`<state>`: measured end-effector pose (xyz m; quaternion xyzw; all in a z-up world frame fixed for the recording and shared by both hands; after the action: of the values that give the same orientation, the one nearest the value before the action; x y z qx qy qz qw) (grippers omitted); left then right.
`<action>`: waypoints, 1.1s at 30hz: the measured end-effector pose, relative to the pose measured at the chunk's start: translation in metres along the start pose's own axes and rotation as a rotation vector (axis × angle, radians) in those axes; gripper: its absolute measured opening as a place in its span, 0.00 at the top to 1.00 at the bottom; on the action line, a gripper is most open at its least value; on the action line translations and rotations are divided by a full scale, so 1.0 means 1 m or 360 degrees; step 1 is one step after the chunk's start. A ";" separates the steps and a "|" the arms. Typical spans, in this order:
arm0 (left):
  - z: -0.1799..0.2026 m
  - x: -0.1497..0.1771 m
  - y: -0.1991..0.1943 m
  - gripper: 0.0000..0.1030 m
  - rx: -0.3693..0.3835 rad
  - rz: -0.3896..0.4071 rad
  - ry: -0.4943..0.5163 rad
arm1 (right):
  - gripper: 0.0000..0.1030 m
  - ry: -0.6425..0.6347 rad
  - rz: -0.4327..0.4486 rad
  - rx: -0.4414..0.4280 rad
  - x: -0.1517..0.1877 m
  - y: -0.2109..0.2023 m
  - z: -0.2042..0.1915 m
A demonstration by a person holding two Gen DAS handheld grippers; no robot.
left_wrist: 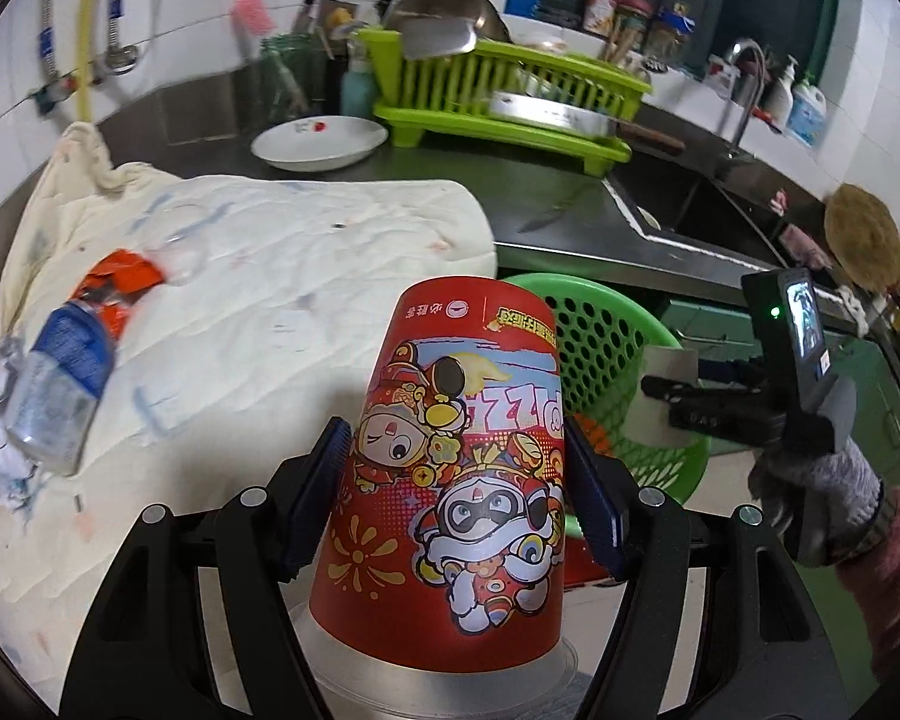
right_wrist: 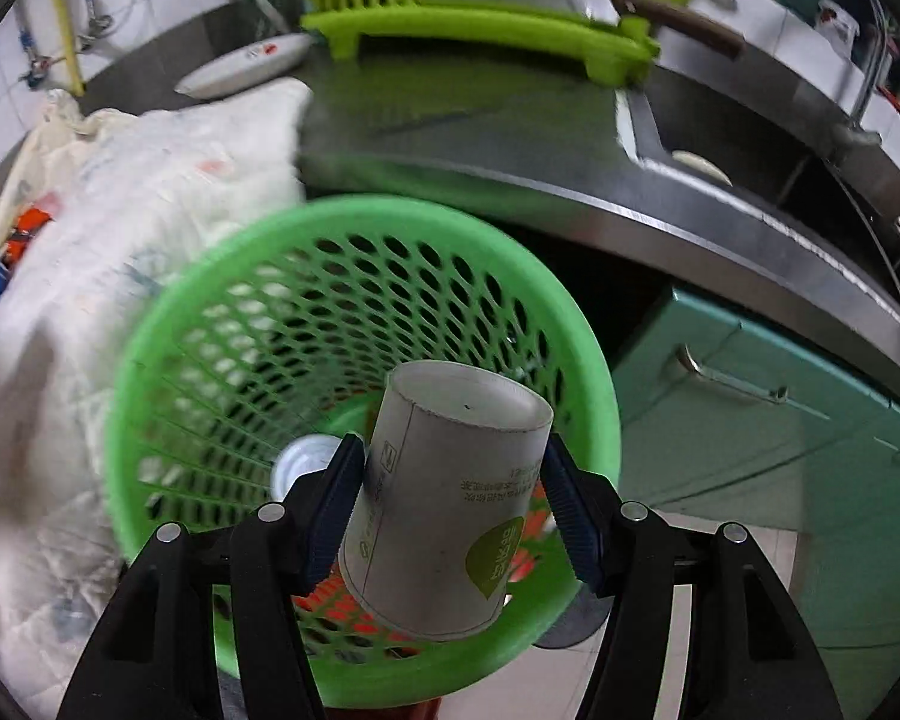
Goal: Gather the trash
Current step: 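Carry both cups over the green basket and open both tools to drop them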
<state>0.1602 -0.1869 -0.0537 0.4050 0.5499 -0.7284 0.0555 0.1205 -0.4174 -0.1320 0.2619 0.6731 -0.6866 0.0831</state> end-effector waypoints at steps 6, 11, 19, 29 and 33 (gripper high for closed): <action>0.025 -0.007 0.024 0.34 0.0025 -0.0028 0.0025 | 0.43 0.0029 -0.0004 -0.0050 -0.001 0.010 0.007; 0.038 -0.012 0.036 0.34 0.0045 -0.0039 0.0027 | 0.40 0.0022 0.0029 -0.0050 -0.003 0.008 0.007; 0.057 -0.013 0.059 0.34 0.0072 -0.0089 0.0040 | 0.39 0.0038 0.0070 -0.0085 0.002 -0.008 0.014; 0.076 -0.017 0.094 0.33 0.0084 -0.0178 0.0034 | 0.39 0.0056 0.0163 -0.0132 0.007 -0.038 0.019; 0.078 -0.018 0.103 0.30 0.0067 -0.0186 0.0019 | 0.39 0.0057 0.0180 -0.0145 0.011 -0.043 0.020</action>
<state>0.1849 -0.2996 -0.1151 0.3777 0.5576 -0.7392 0.0011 0.0865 -0.4305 -0.0997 0.3077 0.6892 -0.6447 0.1216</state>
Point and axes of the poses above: each gripper's, at about its wrist camera, not at the fingertips, and y roughly the way its jaws point, z to its right, x to its underside, the point moved 1 cm from there along y, roughly the way its jaws point, and after that the axes turned 5 degrees about -x, right-handed, at the moved point
